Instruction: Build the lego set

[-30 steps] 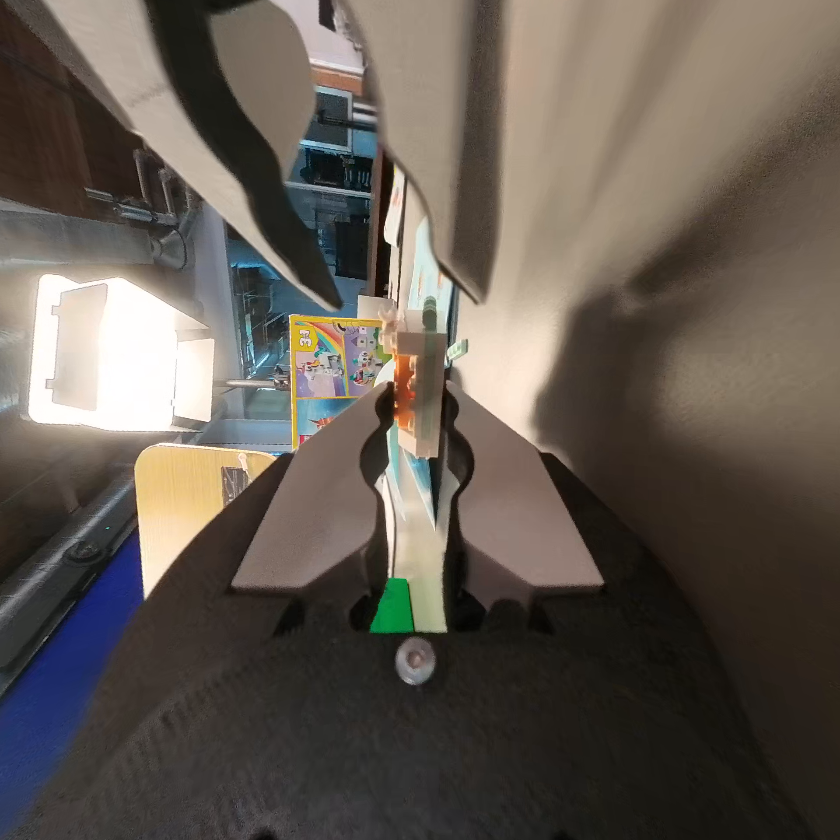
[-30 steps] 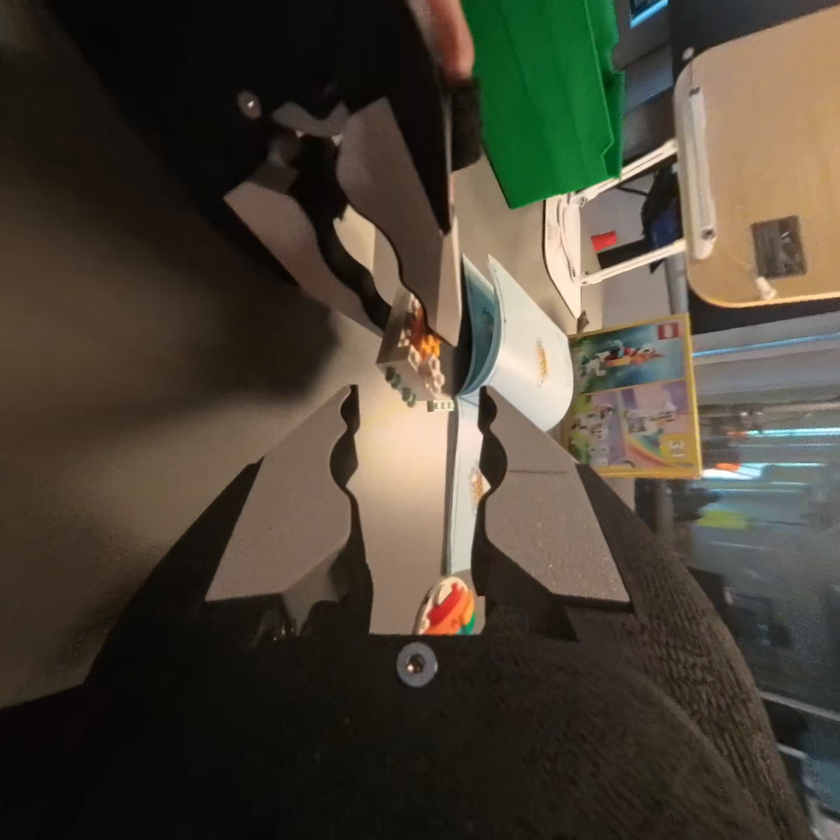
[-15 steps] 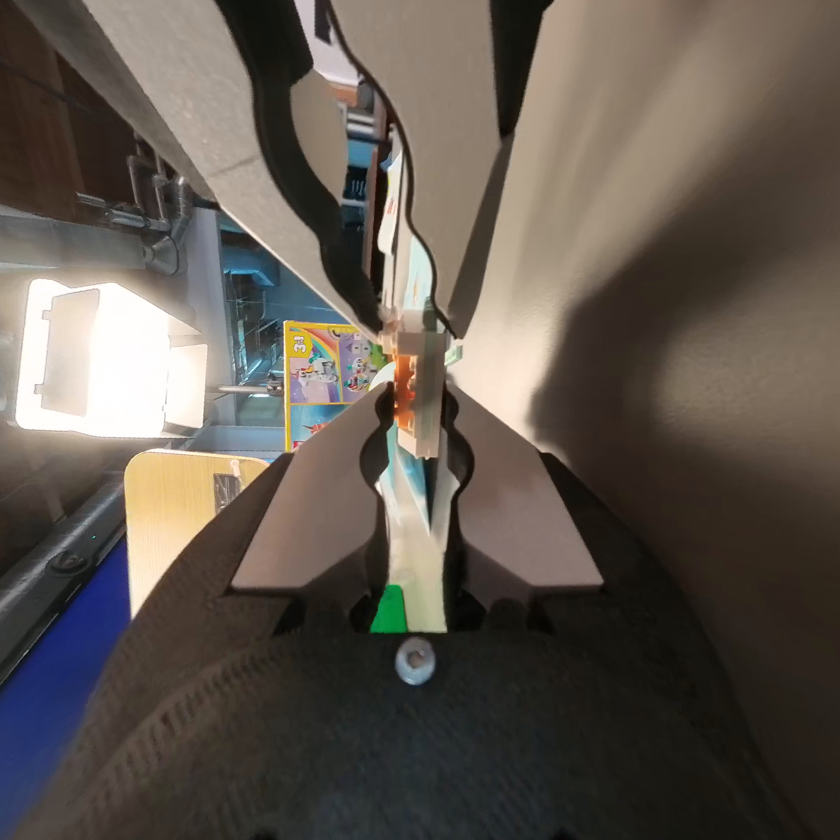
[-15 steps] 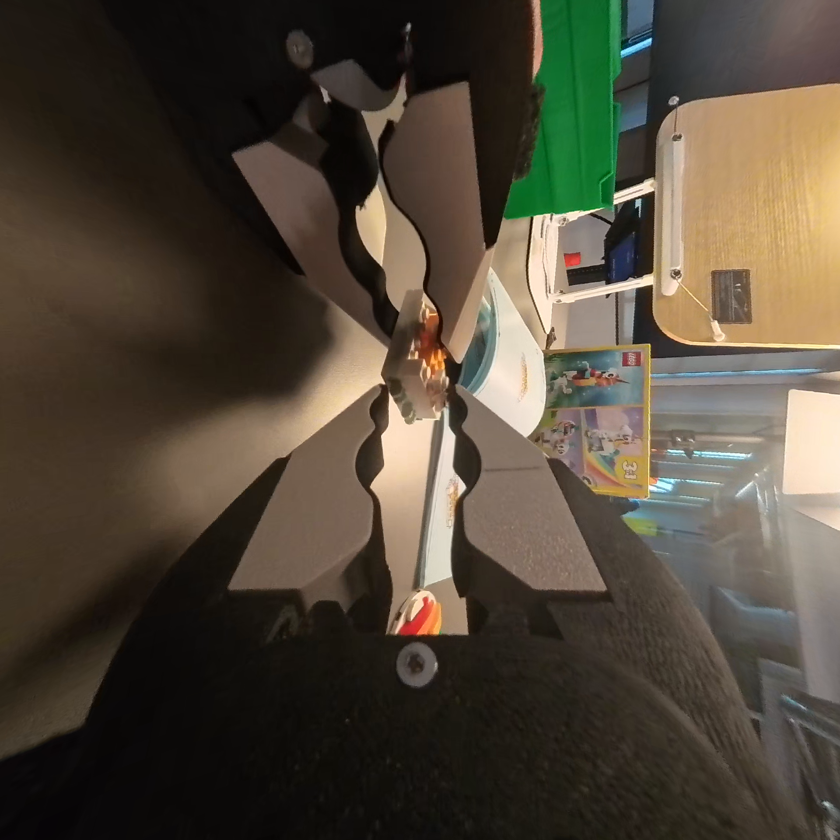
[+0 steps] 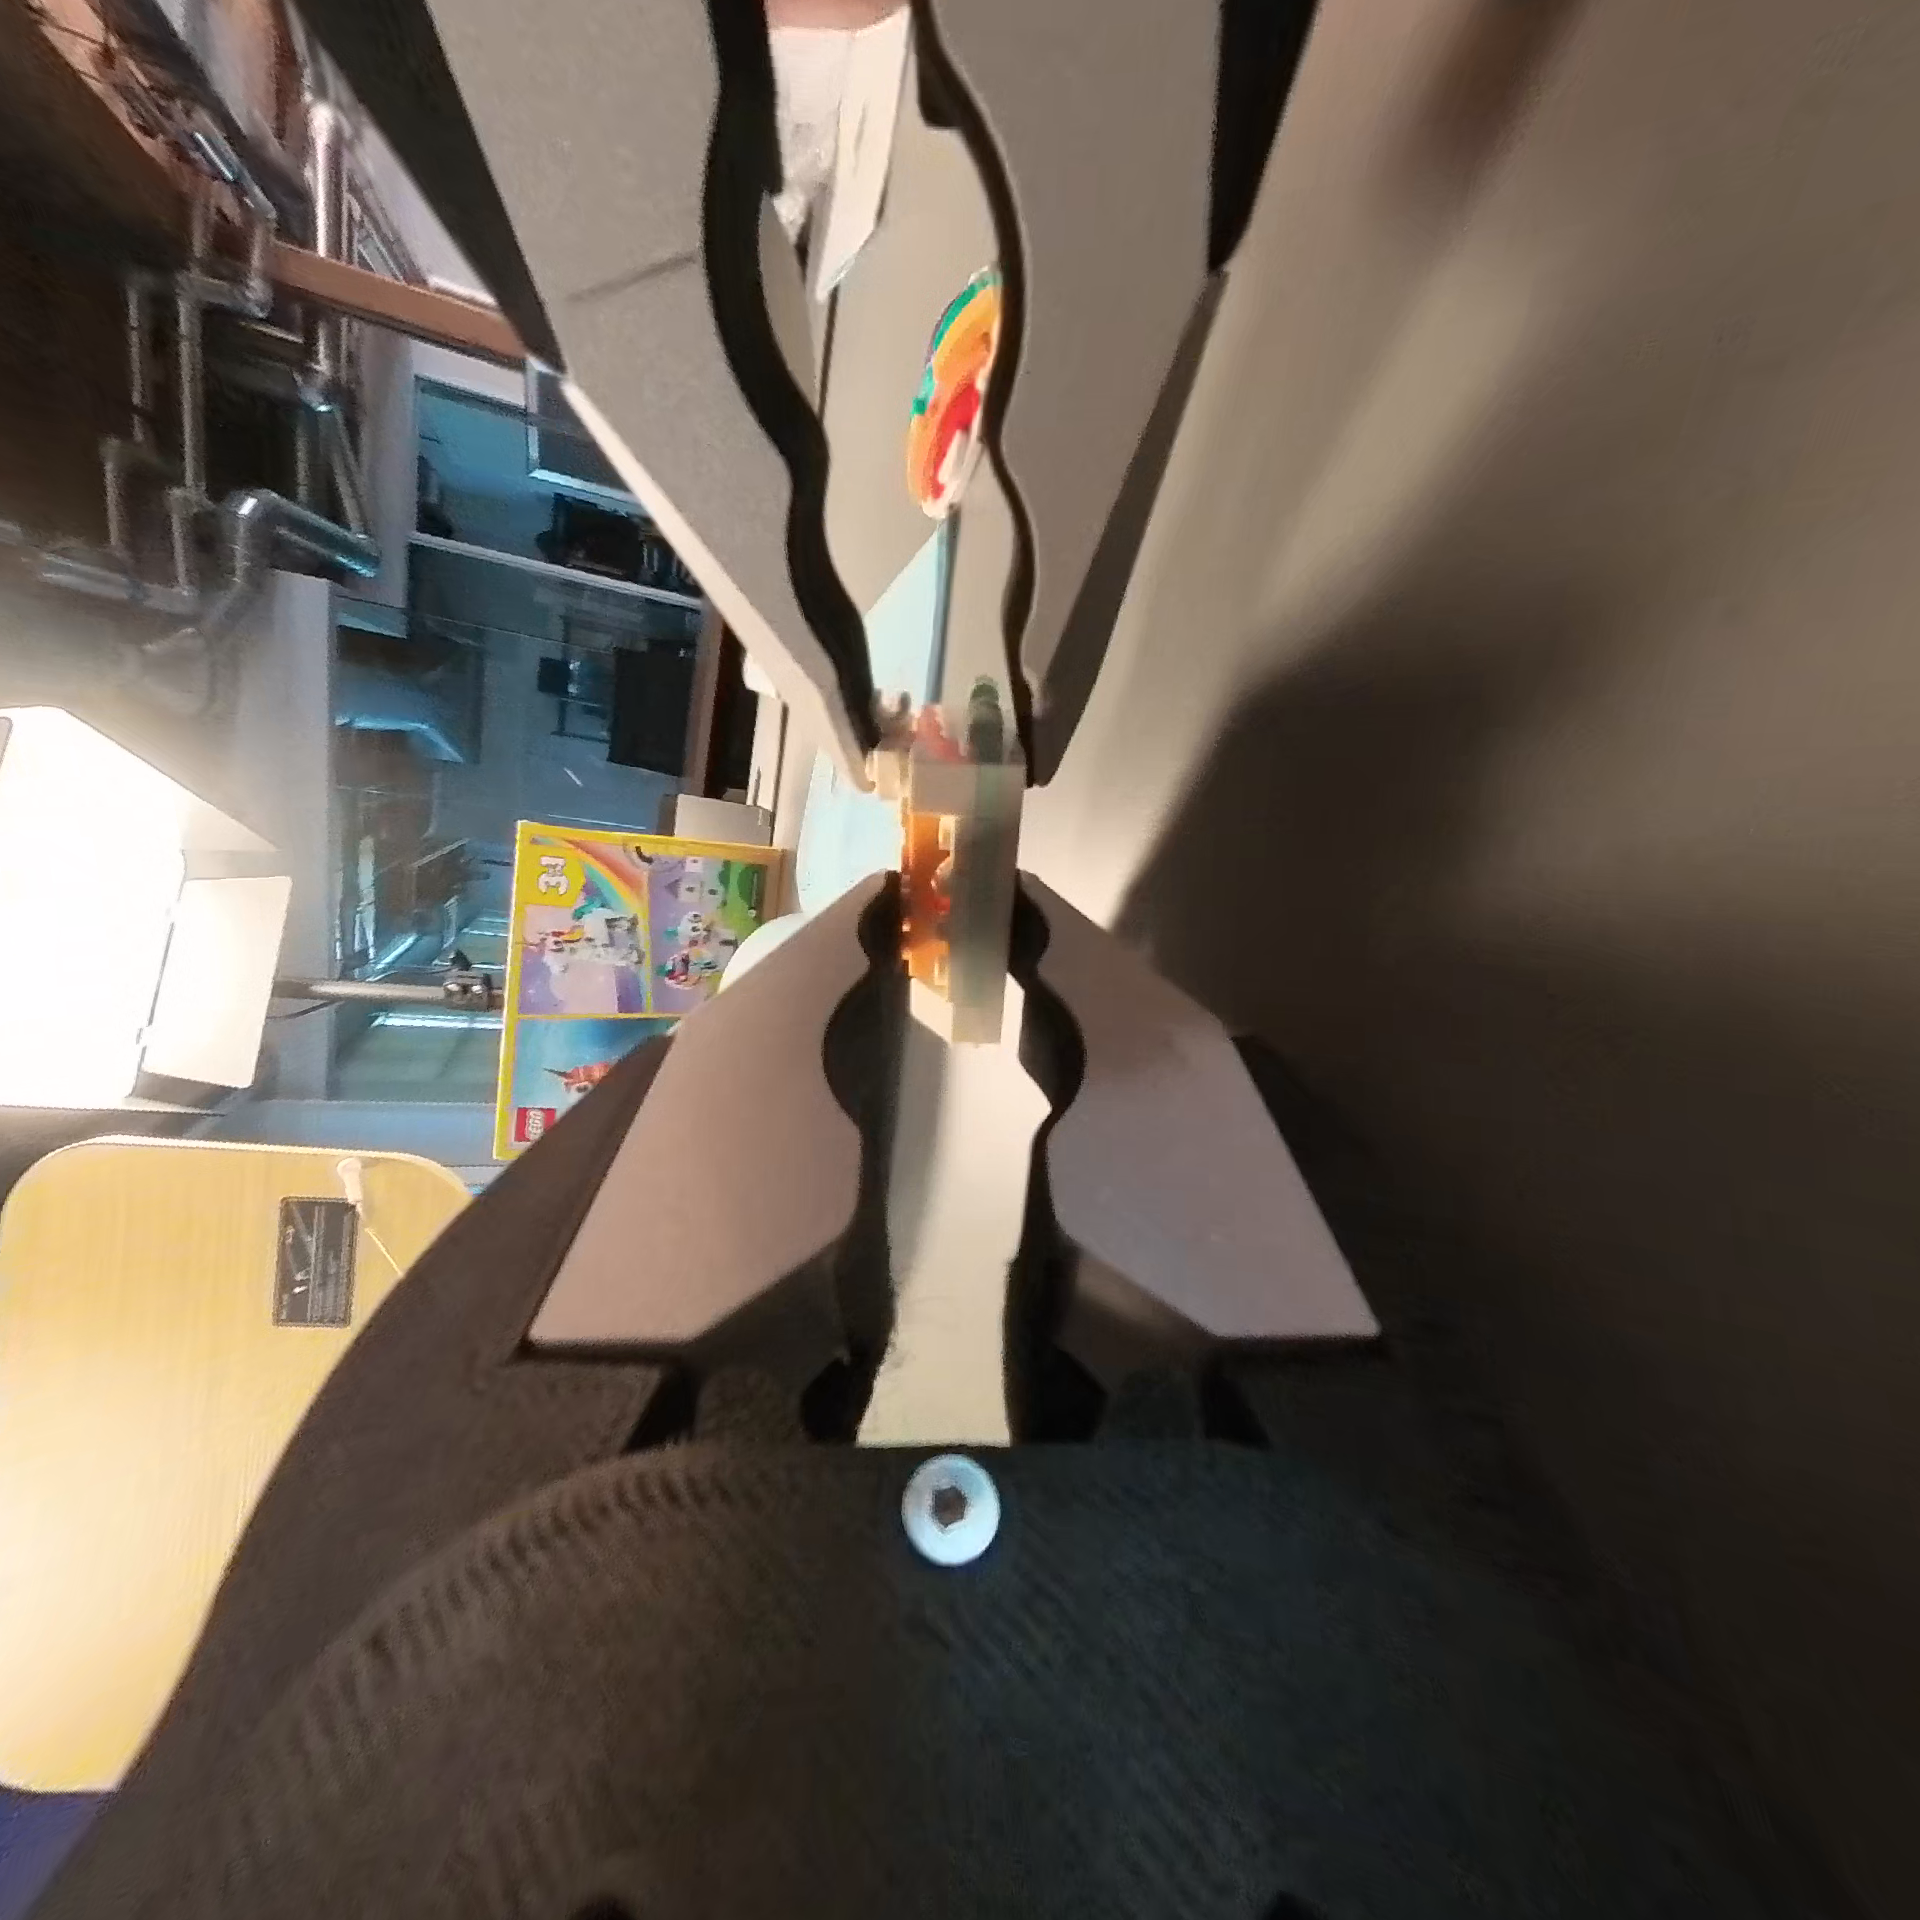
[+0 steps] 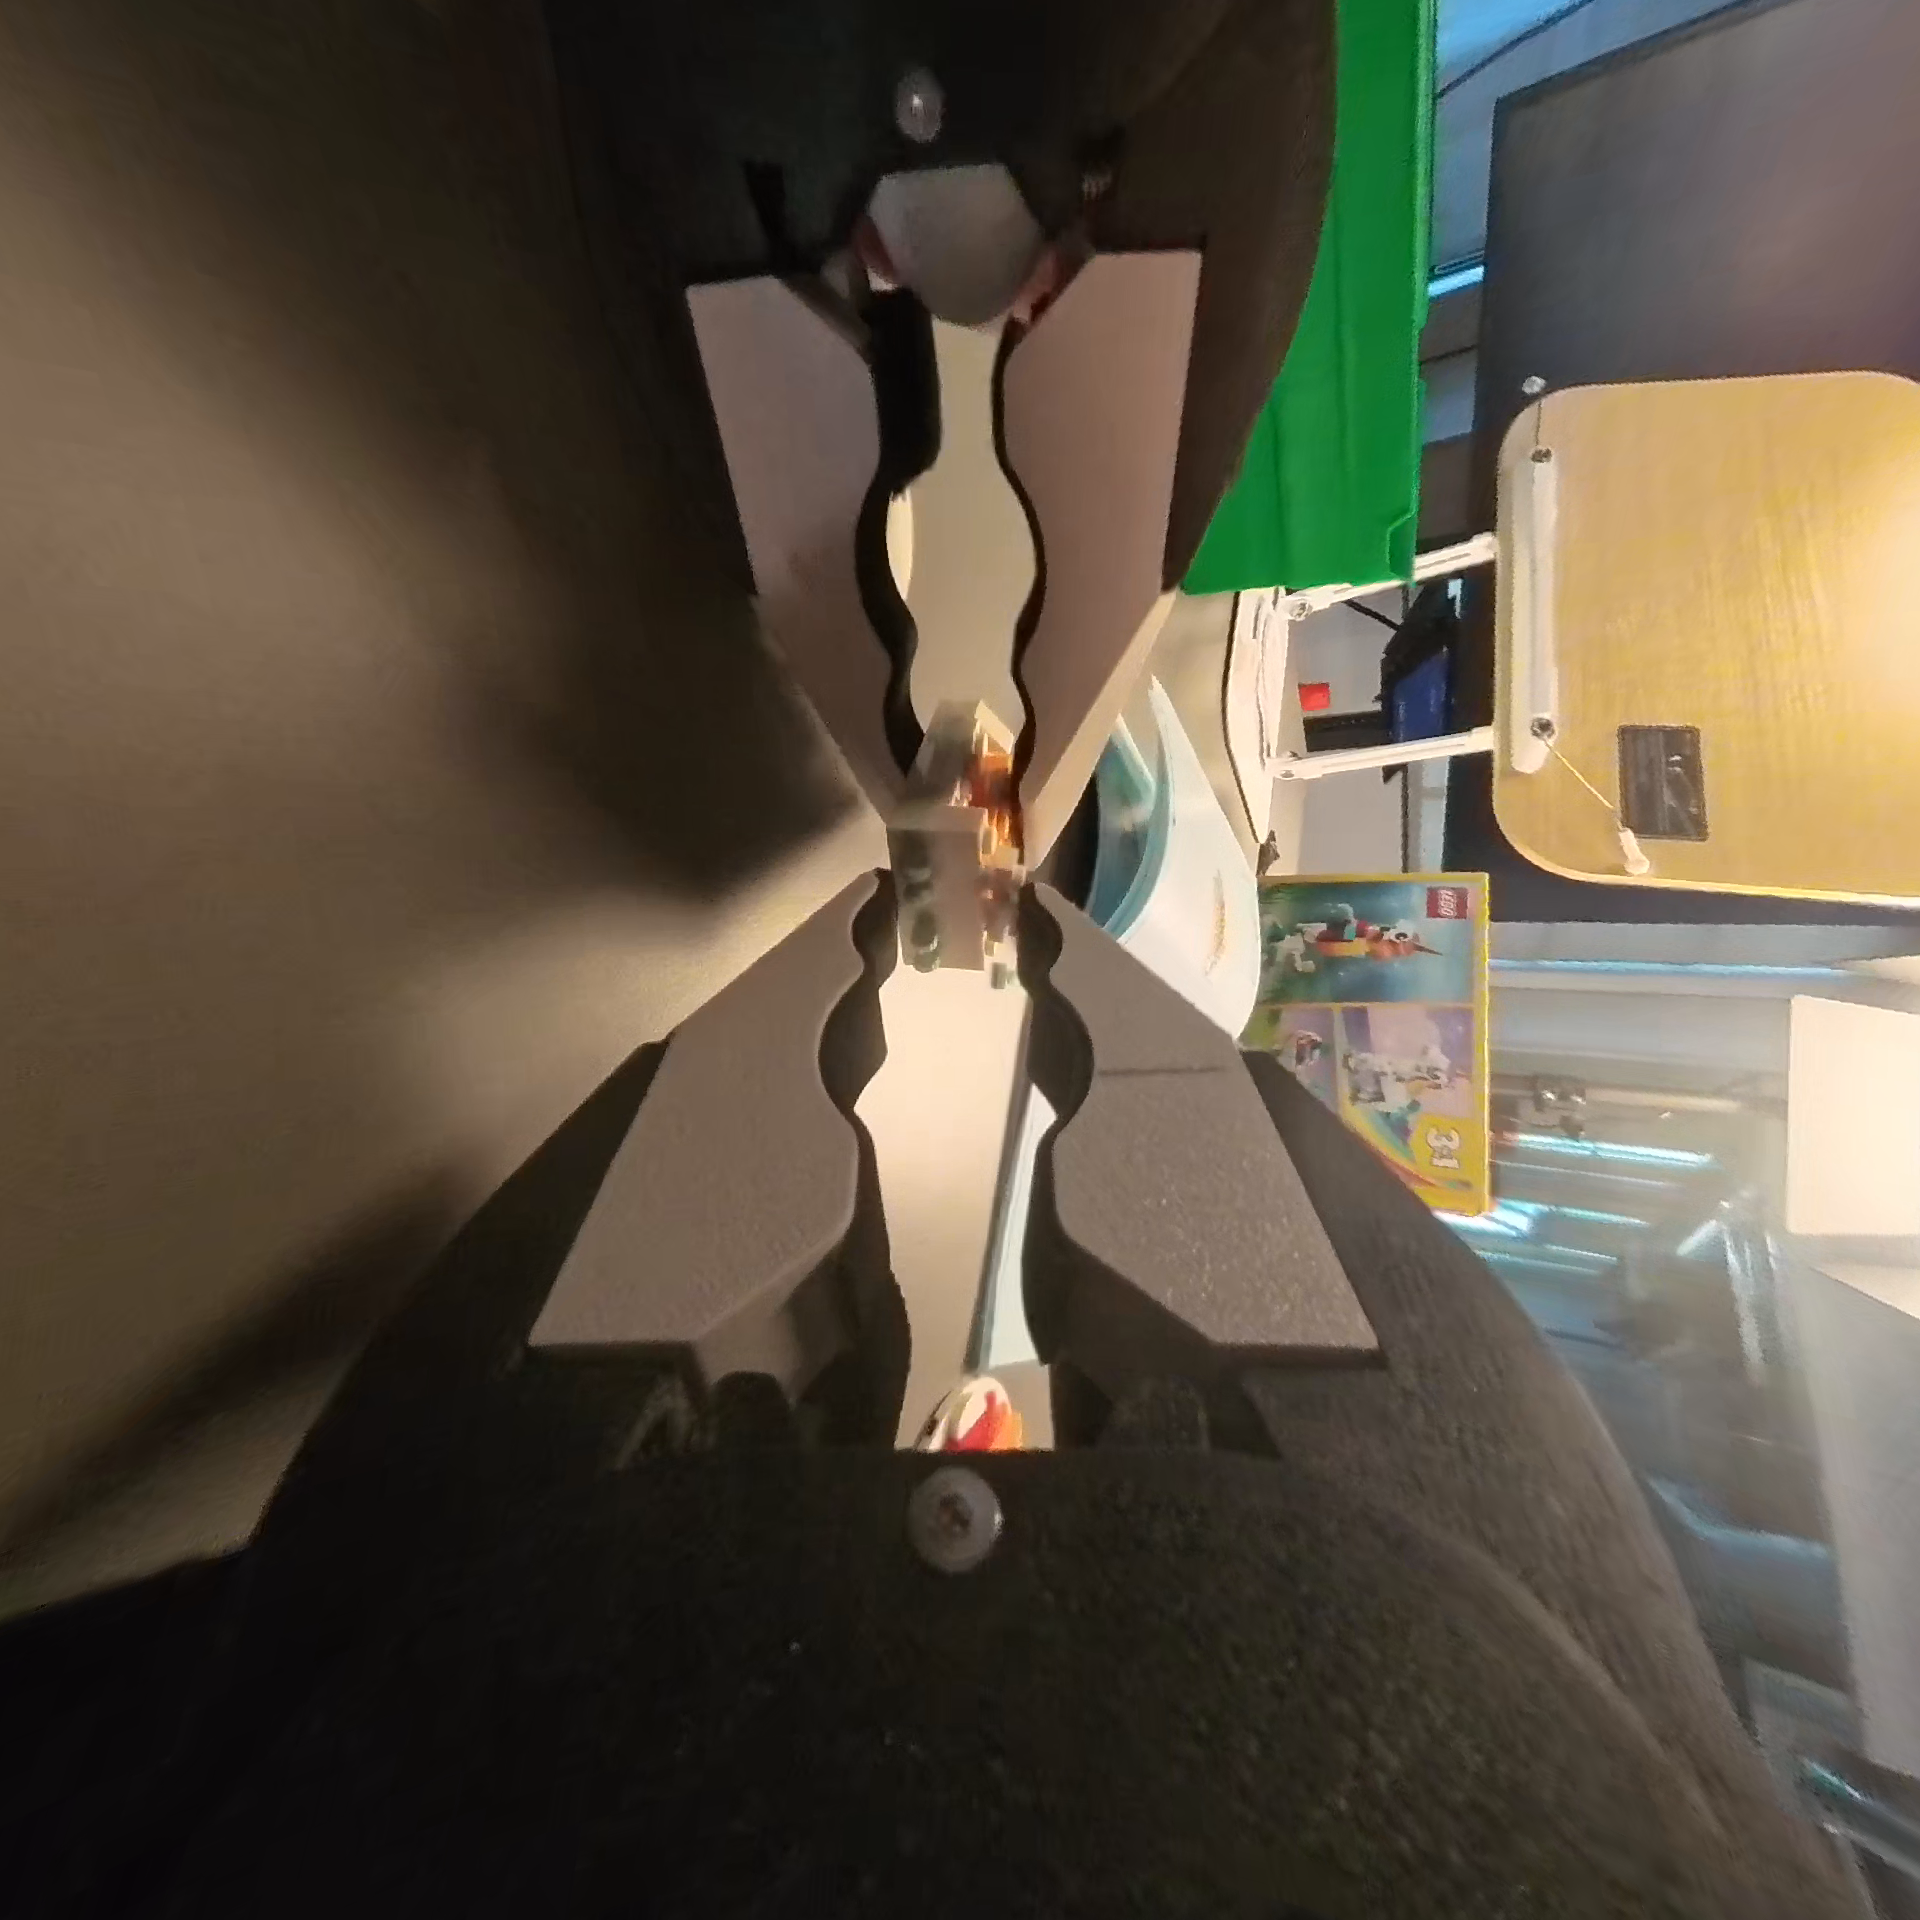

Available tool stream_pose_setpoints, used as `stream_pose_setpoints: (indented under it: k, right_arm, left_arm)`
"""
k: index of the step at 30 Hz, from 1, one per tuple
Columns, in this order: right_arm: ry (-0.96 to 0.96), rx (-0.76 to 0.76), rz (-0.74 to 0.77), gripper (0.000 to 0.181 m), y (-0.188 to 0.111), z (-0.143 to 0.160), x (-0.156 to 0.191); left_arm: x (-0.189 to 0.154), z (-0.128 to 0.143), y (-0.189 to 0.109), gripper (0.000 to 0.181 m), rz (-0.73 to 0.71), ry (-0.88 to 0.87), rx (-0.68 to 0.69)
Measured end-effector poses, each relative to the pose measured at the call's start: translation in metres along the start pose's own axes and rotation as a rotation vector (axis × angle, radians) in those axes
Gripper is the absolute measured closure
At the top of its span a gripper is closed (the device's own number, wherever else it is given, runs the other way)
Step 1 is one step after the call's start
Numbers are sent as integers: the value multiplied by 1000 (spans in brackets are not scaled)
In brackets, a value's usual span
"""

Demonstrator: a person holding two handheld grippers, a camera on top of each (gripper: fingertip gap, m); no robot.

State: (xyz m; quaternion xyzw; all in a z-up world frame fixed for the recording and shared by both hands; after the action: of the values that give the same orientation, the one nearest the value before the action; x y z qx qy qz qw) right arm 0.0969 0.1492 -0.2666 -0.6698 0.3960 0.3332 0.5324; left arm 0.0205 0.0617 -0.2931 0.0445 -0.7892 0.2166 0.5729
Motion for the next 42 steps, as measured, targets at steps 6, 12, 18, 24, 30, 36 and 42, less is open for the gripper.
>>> stream_pose_setpoints:
  k: [6, 12, 18, 24, 30, 36, 42]
  right_arm:
    - [-137, 59, 41, 160, 0, -4, 9]
    - [-248, 69, 0, 157, -5, -5, 8]
    - [-175, 23, -83, 159, -11, -2, 6]
    - [-127, 4, -116, 159, -13, -1, 4]
    - [-172, 77, -73, 160, -11, -6, 7]
    - [-165, 58, -41, 159, -10, -4, 9]
    - [-155, 28, -62, 158, -12, 0, 8]
  left_arm:
    - [-5, -1, 2, 163, 18, 36, 9]
    - [-6, -4, 1, 162, 41, 30, -20]
    - [-7, -7, 0, 162, 75, 19, -59]
    - [-7, -7, -1, 162, 99, -2, -81]
    - [-6, -5, -1, 162, 92, -9, -67]
    - [-6, -5, -1, 162, 89, -7, -61]
    - [-6, -7, -2, 162, 101, -7, -73]
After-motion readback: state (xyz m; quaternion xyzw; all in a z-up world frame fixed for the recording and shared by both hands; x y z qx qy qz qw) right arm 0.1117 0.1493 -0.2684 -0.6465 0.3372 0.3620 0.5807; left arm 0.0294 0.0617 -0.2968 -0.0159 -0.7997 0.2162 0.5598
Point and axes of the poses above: each gripper's, where its closed fingertips meet, y out along the fingers, z out of its underside, x = y × z across the jaws, the point moved 9 cm from there along -y, back along the fingers, and after that the axes turned 5 degrees about x, right-handed, at the moved point
